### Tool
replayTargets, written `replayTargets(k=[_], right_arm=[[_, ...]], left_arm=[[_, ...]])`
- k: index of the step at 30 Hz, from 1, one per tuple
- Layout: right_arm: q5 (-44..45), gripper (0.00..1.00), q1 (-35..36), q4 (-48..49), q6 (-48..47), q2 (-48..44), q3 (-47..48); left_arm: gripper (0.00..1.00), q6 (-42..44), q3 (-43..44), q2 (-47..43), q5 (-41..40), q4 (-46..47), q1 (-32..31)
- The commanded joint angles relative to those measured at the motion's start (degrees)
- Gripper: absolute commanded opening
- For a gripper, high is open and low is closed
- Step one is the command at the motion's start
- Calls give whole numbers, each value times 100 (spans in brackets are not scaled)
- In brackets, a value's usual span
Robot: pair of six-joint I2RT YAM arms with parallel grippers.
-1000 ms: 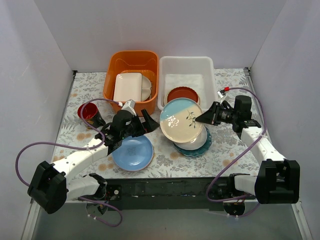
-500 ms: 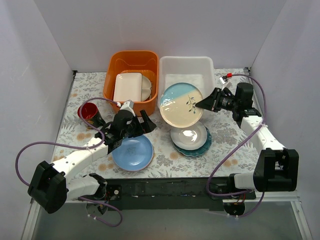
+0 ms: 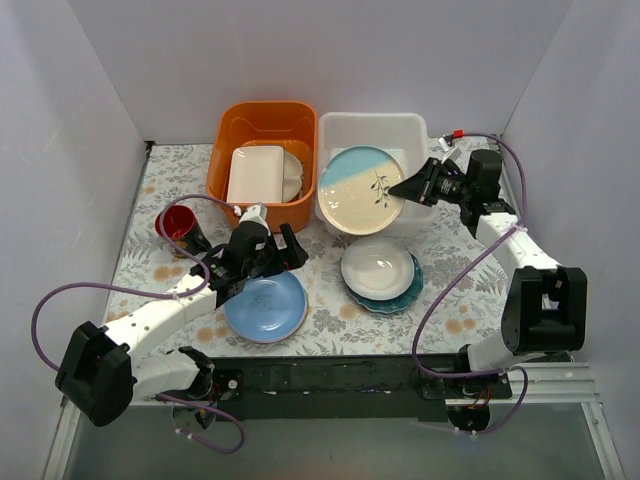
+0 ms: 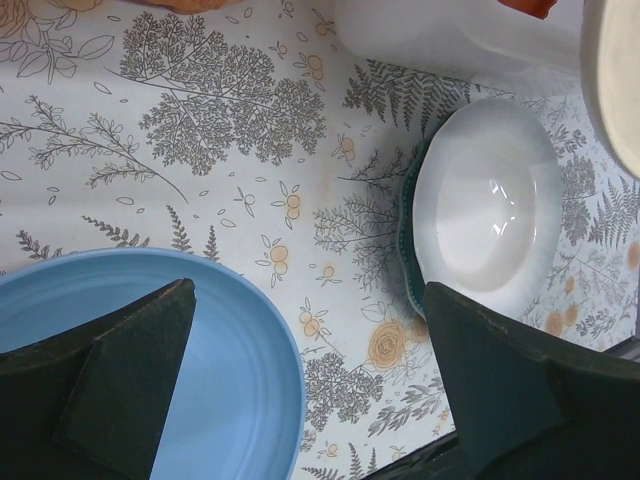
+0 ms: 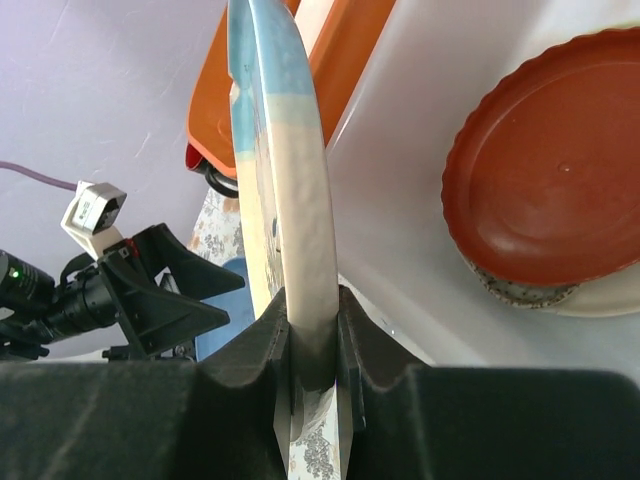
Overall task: Place the plates into the plastic bin on the countertop
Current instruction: Place the plate in the plastic bin.
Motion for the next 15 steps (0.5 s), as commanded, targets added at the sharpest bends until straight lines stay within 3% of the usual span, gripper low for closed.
replayTargets(k=[1,15], right_arm=[[-190,1,20,1002,395,155,662],[-23,1,-120,774,325,946,1602]], left_arm=[[98,136,270,-52,-269,-174,-84],[98,242,428,-61,-656,-526,-198]])
